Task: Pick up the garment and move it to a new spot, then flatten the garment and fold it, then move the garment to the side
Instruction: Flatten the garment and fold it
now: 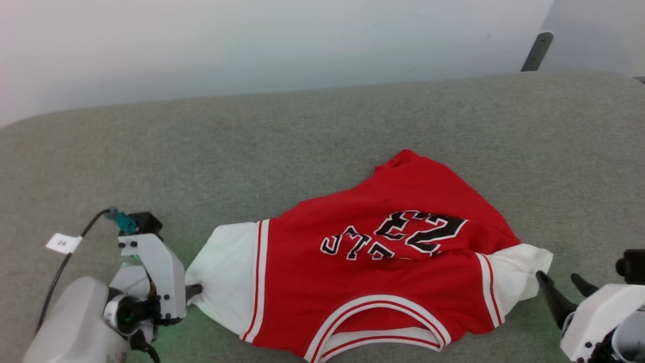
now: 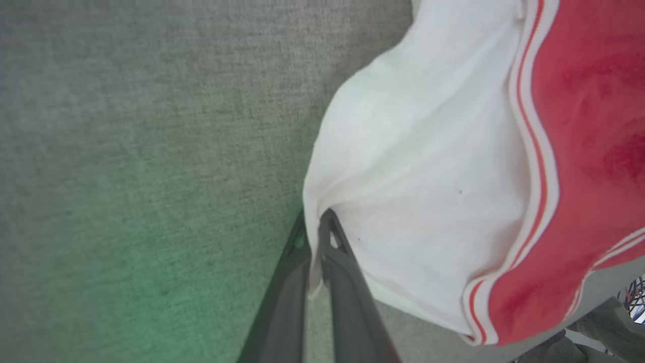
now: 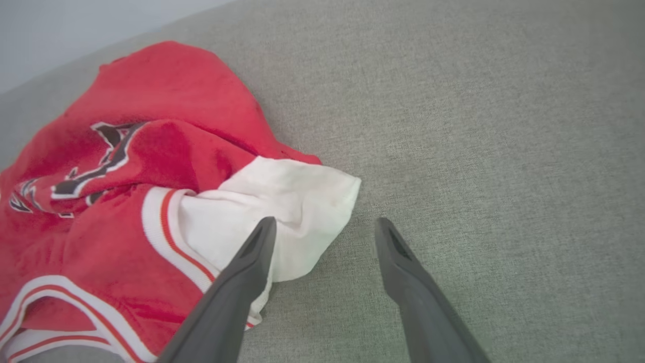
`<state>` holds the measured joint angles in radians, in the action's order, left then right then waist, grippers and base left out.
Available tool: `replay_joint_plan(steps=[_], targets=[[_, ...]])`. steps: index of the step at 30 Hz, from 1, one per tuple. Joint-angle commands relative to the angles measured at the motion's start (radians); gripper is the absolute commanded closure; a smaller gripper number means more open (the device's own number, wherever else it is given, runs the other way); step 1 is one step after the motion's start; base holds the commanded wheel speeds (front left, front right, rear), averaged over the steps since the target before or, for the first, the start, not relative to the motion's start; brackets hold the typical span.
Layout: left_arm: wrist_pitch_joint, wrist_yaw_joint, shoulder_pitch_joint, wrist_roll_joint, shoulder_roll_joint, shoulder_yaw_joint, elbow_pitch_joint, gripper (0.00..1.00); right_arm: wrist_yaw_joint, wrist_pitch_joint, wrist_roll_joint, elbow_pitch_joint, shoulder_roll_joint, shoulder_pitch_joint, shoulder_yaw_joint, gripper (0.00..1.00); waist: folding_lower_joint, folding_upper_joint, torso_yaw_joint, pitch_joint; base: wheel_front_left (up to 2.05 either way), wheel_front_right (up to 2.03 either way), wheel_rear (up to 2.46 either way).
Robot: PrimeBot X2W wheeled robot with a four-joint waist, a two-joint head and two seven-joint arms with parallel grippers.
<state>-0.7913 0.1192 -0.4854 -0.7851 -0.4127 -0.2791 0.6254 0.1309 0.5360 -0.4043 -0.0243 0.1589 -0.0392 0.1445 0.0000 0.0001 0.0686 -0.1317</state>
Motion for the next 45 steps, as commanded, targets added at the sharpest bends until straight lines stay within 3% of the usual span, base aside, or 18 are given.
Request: replay_joint_plan(steps=[1, 11, 12, 13, 14, 15, 23, 31, 38, 45], targets=[[0.008, 0.004, -0.004, -0.003, 0.022, -0.019, 0.014, 1.0, 0.0, 0.024, -0.013, 0.038, 0.011, -0.024, -0.012, 0.0, 0.0, -0.0001, -0.017, -0.009, 0.0, 0.0, 0.0], [0.033, 0.01, -0.033, -0.013, 0.038, -0.065, 0.016, 1.0, 0.0, 0.11, -0.053, 0.259, 0.052, -0.128, -0.067, 0.0, 0.0, -0.0001, -0.061, -0.024, 0.0, 0.0, 0.0], [0.034, 0.01, -0.036, -0.015, 0.04, -0.068, 0.015, 1.0, 0.0, 0.116, -0.048, 0.278, 0.057, -0.134, -0.075, 0.26, 0.0, -0.0001, -0.066, -0.025, 0.0, 0.0, 0.0], [0.039, 0.01, -0.038, -0.018, 0.041, -0.07, 0.015, 1.0, 0.0, 0.118, -0.045, 0.293, 0.059, -0.138, -0.083, 0.64, 0.0, -0.0001, -0.069, -0.025, 0.0, 0.0, 0.0], [0.041, 0.01, -0.039, -0.021, 0.041, -0.072, 0.015, 1.0, 0.0, 0.122, -0.047, 0.307, 0.063, -0.141, -0.093, 0.88, 0.0, -0.0001, -0.072, -0.025, 0.0, 0.0, 0.0], [0.041, 0.011, -0.041, -0.022, 0.04, -0.076, 0.016, 1.0, 0.0, 0.125, -0.048, 0.317, 0.067, -0.144, -0.101, 1.0, 0.0, -0.0001, -0.074, -0.024, 0.0, 0.0, 0.0], [0.04, 0.012, -0.039, -0.033, 0.034, -0.095, 0.01, 1.0, 0.0, 0.149, -0.074, 0.31, 0.103, -0.138, -0.123, 1.0, 0.0, -0.0001, -0.084, -0.006, 0.0, 0.0, 0.0], [0.002, 0.012, -0.093, -0.037, -0.008, -0.097, -0.071, 1.0, 0.0, 0.233, -0.185, 0.126, 0.146, -0.15, -0.093, 1.0, 0.0, -0.0001, -0.084, 0.044, 0.0, 0.0, 0.0], [-0.061, 0.008, -0.21, -0.047, -0.024, -0.092, -0.193, 1.0, 0.0, 0.28, -0.213, -0.006, 0.134, -0.289, -0.032, 1.0, 0.0, -0.0001, -0.092, 0.093, 0.0, 0.0, 0.0], [-0.059, 0.009, -0.41, -0.024, 0.0, -0.104, -0.238, 1.0, 0.0, 0.231, -0.151, 0.006, 0.099, -0.524, -0.042, 1.0, 0.0, -0.0001, -0.106, 0.121, 0.0, 0.0, 0.0]])
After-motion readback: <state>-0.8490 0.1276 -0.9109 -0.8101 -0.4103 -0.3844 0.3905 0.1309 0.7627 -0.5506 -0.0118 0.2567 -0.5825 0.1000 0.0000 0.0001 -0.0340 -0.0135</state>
